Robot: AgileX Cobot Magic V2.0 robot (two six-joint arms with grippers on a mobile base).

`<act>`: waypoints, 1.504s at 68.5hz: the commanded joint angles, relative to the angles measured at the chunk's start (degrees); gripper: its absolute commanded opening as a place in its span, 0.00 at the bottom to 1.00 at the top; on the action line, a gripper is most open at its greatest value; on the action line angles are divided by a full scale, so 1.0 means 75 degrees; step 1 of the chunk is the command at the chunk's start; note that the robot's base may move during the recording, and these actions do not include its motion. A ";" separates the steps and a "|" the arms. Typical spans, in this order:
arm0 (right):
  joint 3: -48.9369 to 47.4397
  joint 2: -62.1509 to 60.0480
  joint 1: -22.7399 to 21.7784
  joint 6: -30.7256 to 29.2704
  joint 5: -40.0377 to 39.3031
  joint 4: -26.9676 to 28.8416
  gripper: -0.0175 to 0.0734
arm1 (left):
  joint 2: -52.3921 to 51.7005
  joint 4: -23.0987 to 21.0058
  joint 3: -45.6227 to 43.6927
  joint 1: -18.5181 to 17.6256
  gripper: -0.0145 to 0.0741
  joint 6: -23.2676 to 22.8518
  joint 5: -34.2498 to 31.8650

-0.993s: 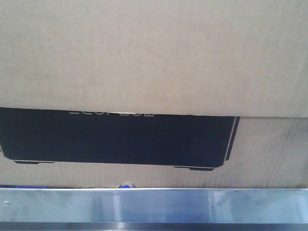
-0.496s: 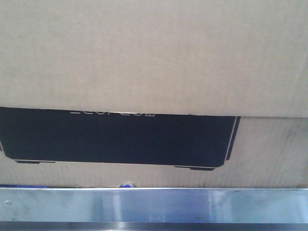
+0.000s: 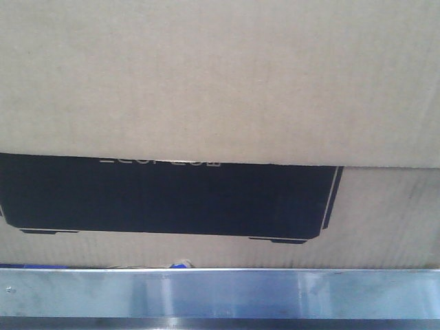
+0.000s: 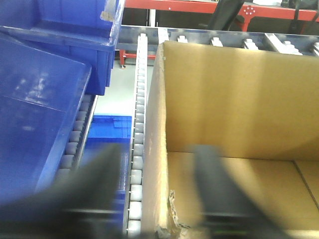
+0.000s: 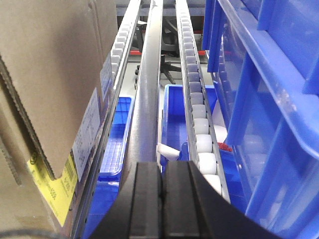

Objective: Grab box from left shelf to table start

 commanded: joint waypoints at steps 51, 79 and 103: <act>0.0014 -0.0069 -0.0049 0.0000 -0.0752 -0.0052 0.26 | 0.4633 0.0219 -0.4369 -0.0630 0.75 -0.0104 0.3577; 0.0007 -0.0069 -0.0049 0.0000 -0.1691 -0.0052 0.26 | 0.6411 0.0277 -0.5216 -0.0630 0.75 -0.0104 0.4242; -0.1226 -0.0054 -0.0049 0.0000 -0.1149 0.0271 0.26 | 0.6617 0.0566 -0.5216 -0.0630 0.75 -0.0123 0.4259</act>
